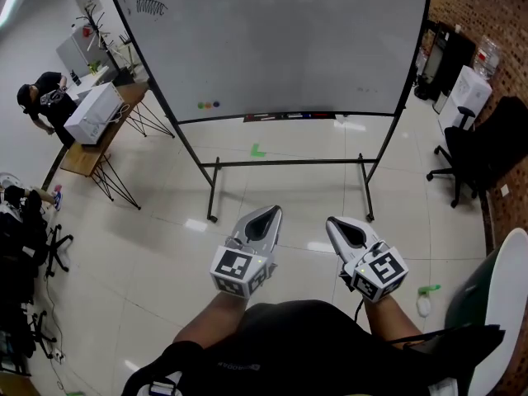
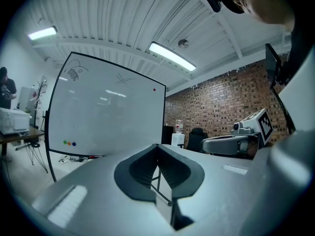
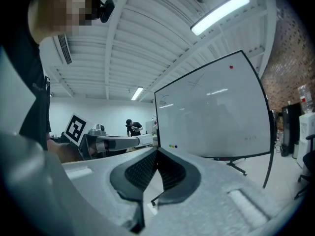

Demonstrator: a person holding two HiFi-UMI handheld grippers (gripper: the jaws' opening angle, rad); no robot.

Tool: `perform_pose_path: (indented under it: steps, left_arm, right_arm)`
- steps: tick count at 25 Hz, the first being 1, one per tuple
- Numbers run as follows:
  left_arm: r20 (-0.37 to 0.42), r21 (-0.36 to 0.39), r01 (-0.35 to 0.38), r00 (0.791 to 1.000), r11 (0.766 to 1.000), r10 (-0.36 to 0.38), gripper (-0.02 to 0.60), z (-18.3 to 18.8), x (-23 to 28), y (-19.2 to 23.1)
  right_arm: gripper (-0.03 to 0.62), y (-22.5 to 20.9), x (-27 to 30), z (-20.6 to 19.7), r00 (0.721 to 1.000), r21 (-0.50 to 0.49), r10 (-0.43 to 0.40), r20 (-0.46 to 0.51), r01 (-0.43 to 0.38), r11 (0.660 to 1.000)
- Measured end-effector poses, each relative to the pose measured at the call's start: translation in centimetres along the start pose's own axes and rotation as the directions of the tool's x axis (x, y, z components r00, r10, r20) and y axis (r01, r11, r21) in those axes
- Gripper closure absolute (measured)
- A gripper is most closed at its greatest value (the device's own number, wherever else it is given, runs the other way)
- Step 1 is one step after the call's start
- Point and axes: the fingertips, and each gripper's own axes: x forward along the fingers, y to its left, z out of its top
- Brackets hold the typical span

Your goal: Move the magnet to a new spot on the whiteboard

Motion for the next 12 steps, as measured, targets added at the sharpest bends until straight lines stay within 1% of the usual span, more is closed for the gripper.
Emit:
perform_pose_path:
  steps: [4, 8, 12]
  left_arm:
    - [0.002, 0.0, -0.01, 1.0, 1.0, 0.01, 0.566, 0.7, -2.5, 2.1]
    - [-0.014, -0.008, -0.003, 1.0, 1.0, 0.003, 0.566, -0.8, -4.5, 4.3]
    - [-0.017, -0.015, 0.015, 1.0, 1.0, -0.015, 0.566, -1.1, -5.6, 5.3]
  right_arm:
    - [0.589, 2.5, 1.7, 0.3, 1.0, -0.021, -0.009, 0.0, 0.009, 1.0]
    - [0.589, 4.4, 3.0, 0.1, 0.999, -0.004, -0.034, -0.002, 0.034, 0.999]
    - [0.589, 5.5, 3.6, -0.6, 0.998, -0.003, -0.063, -0.014, 0.063, 0.998]
